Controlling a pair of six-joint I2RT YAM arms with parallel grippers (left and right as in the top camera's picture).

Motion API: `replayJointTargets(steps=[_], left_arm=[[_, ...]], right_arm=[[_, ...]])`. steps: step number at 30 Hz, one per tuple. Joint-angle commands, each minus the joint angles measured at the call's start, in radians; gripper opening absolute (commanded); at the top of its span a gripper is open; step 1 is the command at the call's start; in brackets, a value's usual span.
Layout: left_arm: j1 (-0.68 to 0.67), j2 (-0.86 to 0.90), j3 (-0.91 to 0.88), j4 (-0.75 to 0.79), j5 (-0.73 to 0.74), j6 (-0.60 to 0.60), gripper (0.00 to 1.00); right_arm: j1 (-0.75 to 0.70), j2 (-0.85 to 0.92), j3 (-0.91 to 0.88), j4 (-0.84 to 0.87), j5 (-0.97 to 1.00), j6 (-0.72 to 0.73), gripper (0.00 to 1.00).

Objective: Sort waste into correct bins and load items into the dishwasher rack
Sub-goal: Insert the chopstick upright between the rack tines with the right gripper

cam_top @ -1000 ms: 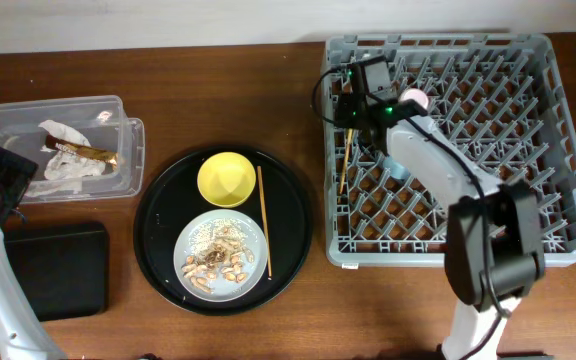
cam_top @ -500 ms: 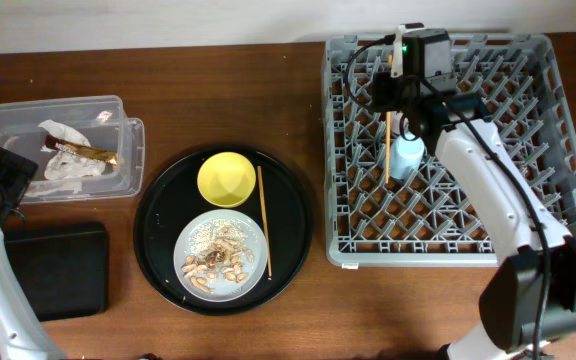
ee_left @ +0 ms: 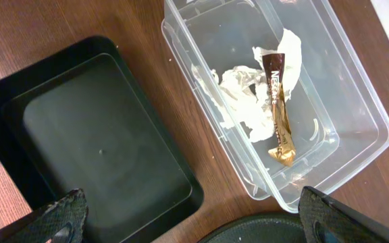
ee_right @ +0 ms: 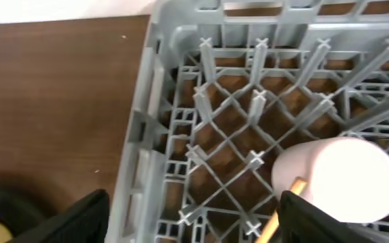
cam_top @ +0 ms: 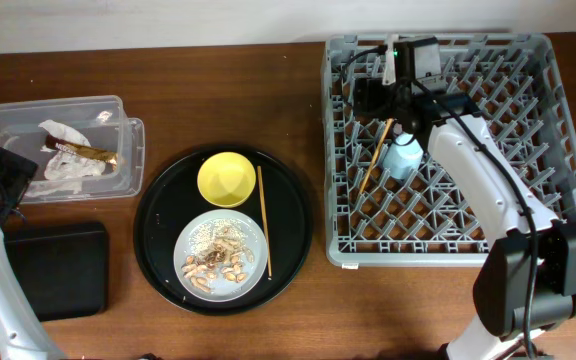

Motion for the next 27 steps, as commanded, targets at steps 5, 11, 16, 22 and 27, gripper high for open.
replayJointTargets(steps=[5, 11, 16, 22, 27], left_arm=[[0.001, -0.003, 0.001, 0.0, -0.008, -0.009, 0.99], [0.001, -0.003, 0.001, 0.0, -0.008, -0.009, 0.99], [0.001, -0.003, 0.001, 0.0, -0.008, -0.009, 0.99], [0.001, -0.003, 0.001, 0.0, -0.008, -0.009, 0.99], [0.001, -0.003, 0.001, 0.0, -0.008, -0.009, 0.99]], right_arm=[[-0.006, 0.044, 0.004, -0.039, 0.245, 0.162, 0.55], [-0.006, 0.156, 0.004, -0.055, 0.256, 0.319, 0.48], [-0.032, 0.159, 0.004, -0.056, 0.25, 0.346, 0.25], [-0.038, 0.133, 0.024, -0.049, 0.225, 0.352, 0.04], [-0.038, -0.053, 0.106, -0.085, 0.102, 0.208, 0.04]])
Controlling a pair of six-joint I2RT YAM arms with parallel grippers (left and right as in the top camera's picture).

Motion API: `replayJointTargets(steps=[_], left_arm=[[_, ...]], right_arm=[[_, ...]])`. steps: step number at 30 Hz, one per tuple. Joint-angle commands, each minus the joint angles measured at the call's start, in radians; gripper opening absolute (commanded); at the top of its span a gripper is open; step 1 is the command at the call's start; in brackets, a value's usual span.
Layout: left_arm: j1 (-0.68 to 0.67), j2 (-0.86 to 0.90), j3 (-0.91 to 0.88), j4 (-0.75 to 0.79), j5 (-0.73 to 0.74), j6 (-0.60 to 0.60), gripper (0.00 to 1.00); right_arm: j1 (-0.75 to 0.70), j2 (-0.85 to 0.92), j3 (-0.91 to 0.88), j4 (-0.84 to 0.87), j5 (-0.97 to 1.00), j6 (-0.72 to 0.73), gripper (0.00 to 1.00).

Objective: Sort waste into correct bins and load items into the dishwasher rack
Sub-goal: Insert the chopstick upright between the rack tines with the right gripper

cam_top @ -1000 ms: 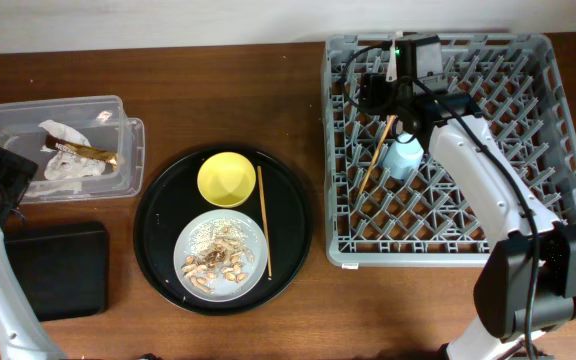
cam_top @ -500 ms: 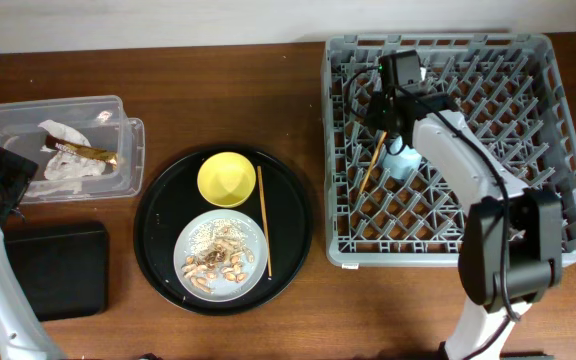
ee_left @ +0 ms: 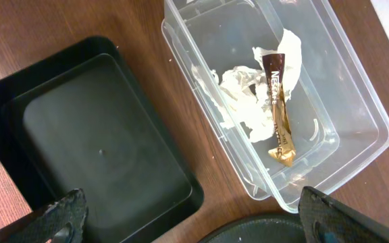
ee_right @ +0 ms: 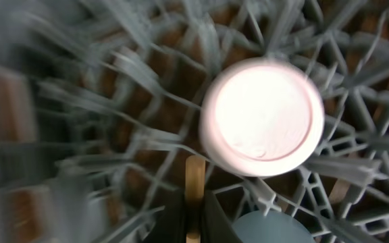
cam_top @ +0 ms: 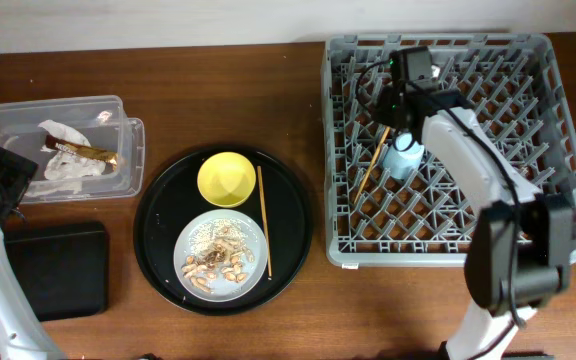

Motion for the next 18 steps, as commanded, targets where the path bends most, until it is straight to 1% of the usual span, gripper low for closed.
replayJointTargets(steps=[1, 2, 6, 9, 14, 15, 16, 17, 18], left_arm=[[0.001, -0.003, 0.001, 0.0, -0.008, -0.009, 0.99], [0.001, -0.003, 0.001, 0.0, -0.008, -0.009, 0.99], [0.001, -0.003, 0.001, 0.0, -0.008, -0.009, 0.99], [0.001, -0.003, 0.001, 0.0, -0.008, -0.009, 0.99], [0.001, -0.003, 0.001, 0.0, -0.008, -0.009, 0.99], [0.001, -0.003, 0.001, 0.0, -0.008, -0.009, 0.99], [0.001, -0.003, 0.001, 0.0, -0.008, -0.009, 0.99], [0.001, -0.003, 0.001, 0.0, -0.008, -0.009, 0.99], [0.001, -0.003, 0.001, 0.0, -0.008, -0.009, 0.99]], right_arm=[[-0.005, -0.17, 0.085, 0.027, -0.16, -0.196, 0.04], [-0.004, -0.179, 0.087, 0.033, -0.186, -0.268, 0.04], [-0.004, -0.13, 0.085, 0.019, -0.196, -0.363, 0.04], [-0.004, -0.066, 0.085, 0.038, -0.198, -0.39, 0.04], [-0.005, 0.025, 0.085, 0.092, -0.24, -0.39, 0.04], [-0.004, 0.035, 0.085, 0.098, -0.245, -0.389, 0.21], [-0.005, 0.037, 0.085, 0.097, -0.244, -0.389, 0.53], [-0.005, 0.036, 0.086, 0.094, -0.244, -0.389, 0.73], [-0.005, 0.029, 0.092, 0.08, -0.245, -0.385, 0.83]])
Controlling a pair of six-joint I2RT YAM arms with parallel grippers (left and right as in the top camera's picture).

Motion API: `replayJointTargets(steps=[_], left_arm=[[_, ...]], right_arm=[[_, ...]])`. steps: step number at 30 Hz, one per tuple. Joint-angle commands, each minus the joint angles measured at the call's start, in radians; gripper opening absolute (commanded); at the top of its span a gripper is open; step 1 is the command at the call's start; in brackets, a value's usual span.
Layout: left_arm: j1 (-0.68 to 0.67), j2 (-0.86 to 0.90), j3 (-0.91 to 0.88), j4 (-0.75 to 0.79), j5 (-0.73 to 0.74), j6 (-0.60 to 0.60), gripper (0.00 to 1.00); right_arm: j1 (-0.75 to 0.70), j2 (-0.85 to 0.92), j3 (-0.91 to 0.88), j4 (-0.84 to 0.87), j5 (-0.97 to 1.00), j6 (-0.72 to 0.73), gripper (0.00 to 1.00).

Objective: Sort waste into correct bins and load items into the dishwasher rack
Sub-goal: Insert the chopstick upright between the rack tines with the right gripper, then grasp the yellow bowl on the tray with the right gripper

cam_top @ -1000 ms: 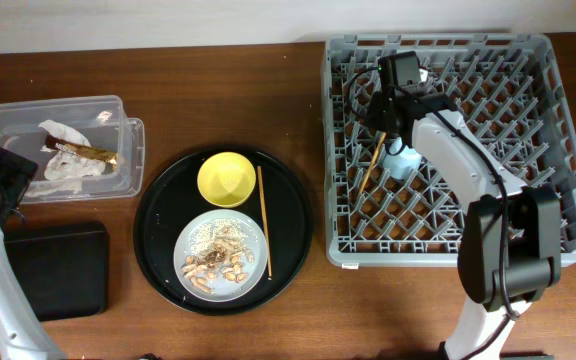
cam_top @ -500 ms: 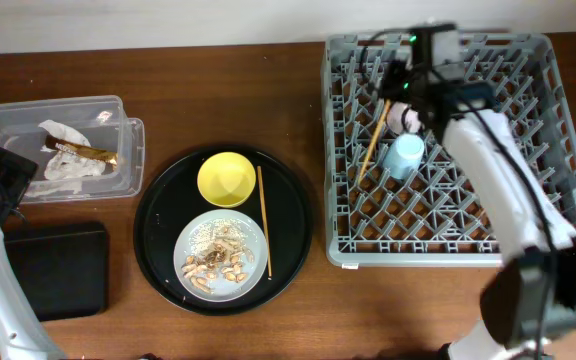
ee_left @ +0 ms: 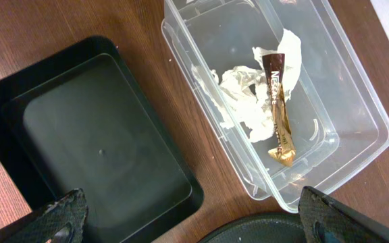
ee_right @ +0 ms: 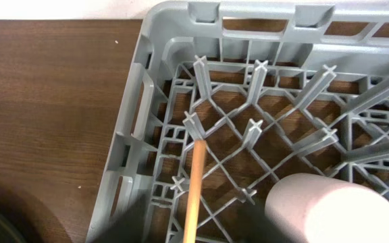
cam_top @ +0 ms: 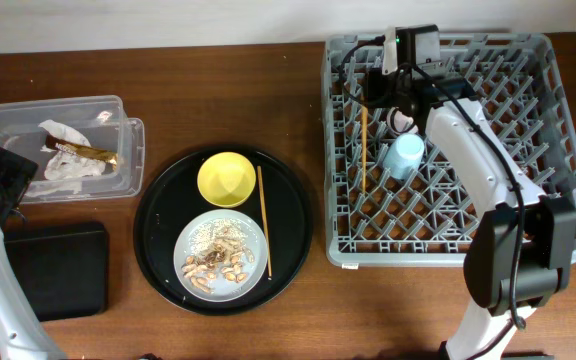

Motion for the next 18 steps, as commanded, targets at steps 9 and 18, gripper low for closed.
replayJointTargets(steps=[9, 18], left_arm=[[0.001, -0.003, 0.001, 0.001, -0.008, -0.009, 0.99], [0.001, -0.003, 0.001, 0.001, -0.008, -0.009, 0.99]], right_arm=[[0.012, -0.159, 0.372, -0.529, -0.404, 0.023, 0.98], [0.367, -0.034, 0.351, -0.633, -0.352, 0.023, 0.67]])
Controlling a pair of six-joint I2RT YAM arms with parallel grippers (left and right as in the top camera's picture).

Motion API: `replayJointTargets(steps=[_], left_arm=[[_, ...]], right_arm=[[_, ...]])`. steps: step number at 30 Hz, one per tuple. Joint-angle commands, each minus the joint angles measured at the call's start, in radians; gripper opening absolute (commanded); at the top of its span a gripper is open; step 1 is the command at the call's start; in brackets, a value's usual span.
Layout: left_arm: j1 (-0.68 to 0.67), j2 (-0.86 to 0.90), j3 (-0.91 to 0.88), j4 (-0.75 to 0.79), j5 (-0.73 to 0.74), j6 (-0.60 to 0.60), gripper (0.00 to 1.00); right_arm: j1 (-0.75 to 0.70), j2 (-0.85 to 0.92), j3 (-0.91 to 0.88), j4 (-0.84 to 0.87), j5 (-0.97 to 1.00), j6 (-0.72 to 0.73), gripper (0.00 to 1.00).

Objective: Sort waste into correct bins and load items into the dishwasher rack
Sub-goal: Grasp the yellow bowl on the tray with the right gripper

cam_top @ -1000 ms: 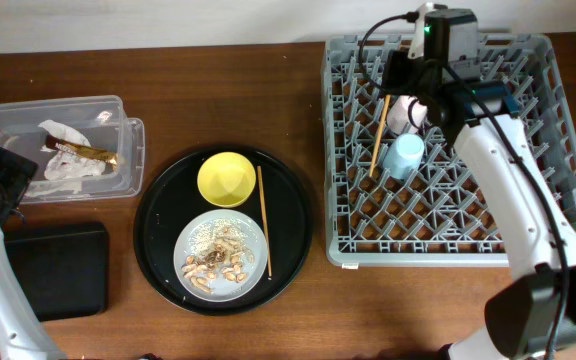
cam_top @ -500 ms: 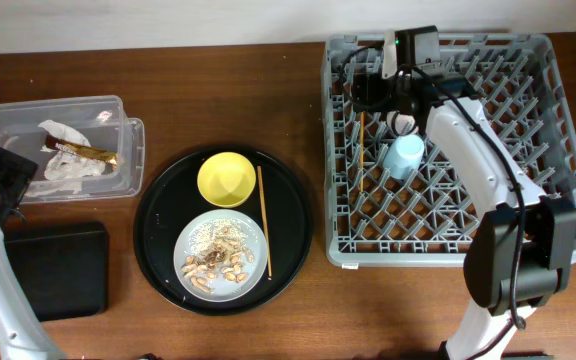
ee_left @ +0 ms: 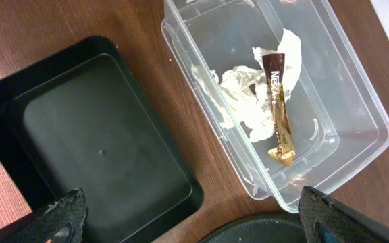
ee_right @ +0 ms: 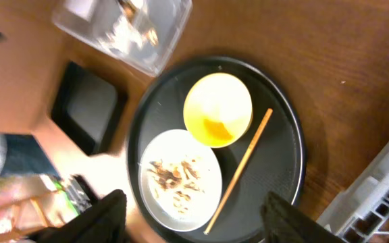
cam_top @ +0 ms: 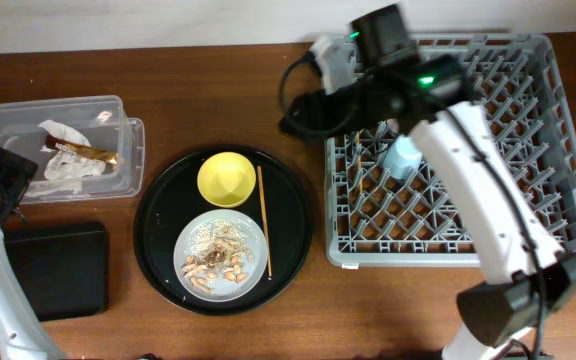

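A round black tray (cam_top: pixel 223 230) holds a yellow bowl (cam_top: pixel 225 178), a white plate of food scraps (cam_top: pixel 220 255) and one wooden chopstick (cam_top: pixel 262 220). My right gripper (cam_top: pixel 303 113) hovers open and empty over the table between tray and rack. Its wrist view looks down on the bowl (ee_right: pixel 218 109), plate (ee_right: pixel 181 179) and chopstick (ee_right: pixel 238 172), with the right gripper (ee_right: pixel 198 219) spread wide. The grey dishwasher rack (cam_top: pixel 558 150) holds a light blue cup (cam_top: pixel 404 156); the arm covers the rack's left part. My left gripper (ee_left: pixel 194 219) is open over the bins.
A clear plastic bin (ee_left: pixel 356 115) at the far left holds crumpled tissue (ee_left: pixel 245 91) and a brown sachet (ee_left: pixel 279 111). A black bin (ee_left: pixel 100 148) sits in front of it. The left arm stays at the table's left edge.
My right gripper was over the rack's far left corner; now it is outside the rack, over the table by the tray, open and empty. The left arm has not moved.
A chopstick leaned by the cups in the rack with my right gripper above it. Then the chopstick showed between the fingers beside a pale cup. Later it lay straight along the rack's left side. Now the gripper is over the tray side.
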Motion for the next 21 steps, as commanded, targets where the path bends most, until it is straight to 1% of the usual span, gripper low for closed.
replayJointTargets(steps=[1, 2, 3, 4, 6, 9, 12, 13, 15, 17, 18, 19, 21], left_arm=[[0.001, -0.003, 0.001, 0.0, -0.008, -0.009, 0.99], [0.001, -0.003, 0.001, 0.0, -0.008, -0.009, 0.99], [0.001, -0.003, 0.001, 0.0, -0.008, -0.009, 0.99], [0.001, -0.003, 0.001, 0.0, -0.008, -0.009, 0.99], [0.001, -0.003, 0.001, 0.0, -0.008, -0.009, 0.99], [0.001, -0.003, 0.001, 0.0, -0.008, -0.009, 0.99], [0.001, -0.003, 0.001, 0.0, -0.008, -0.009, 0.99], [0.001, -0.003, 0.001, 0.0, -0.008, -0.009, 0.99], [0.001, -0.003, 0.001, 0.0, -0.008, -0.009, 0.99], [0.001, -0.003, 0.001, 0.0, -0.008, -0.009, 0.99], [0.001, -0.003, 0.001, 0.0, -0.008, -0.009, 0.99], [0.001, -0.003, 0.001, 0.0, -0.008, -0.009, 0.99], [0.001, -0.003, 0.001, 0.0, -0.008, -0.009, 0.99]], right_arm=[[0.156, 0.1, -0.008, 0.038, 0.181, 0.0, 0.72], [0.211, 0.139, -0.008, 0.081, 0.255, 0.0, 0.76], [0.284, 0.202, -0.008, 0.16, 0.362, 0.0, 0.82], [0.33, 0.251, -0.008, 0.219, 0.426, 0.0, 0.86], [0.389, 0.337, -0.008, 0.332, 0.528, 0.035, 0.87], [0.444, 0.447, -0.008, 0.484, 0.554, 0.08, 0.87], [0.471, 0.513, -0.008, 0.509, 0.636, 0.079, 0.86], [0.474, 0.52, -0.008, 0.509, 0.636, 0.08, 0.81], [0.482, 0.546, -0.008, 0.51, 0.642, 0.107, 0.64], [0.491, 0.558, -0.008, 0.511, 0.642, 0.109, 0.51], [0.502, 0.558, -0.008, 0.51, 0.643, 0.109, 0.36], [0.51, 0.558, -0.008, 0.51, 0.643, 0.109, 0.33], [0.517, 0.558, -0.007, 0.51, 0.644, 0.109, 0.17]])
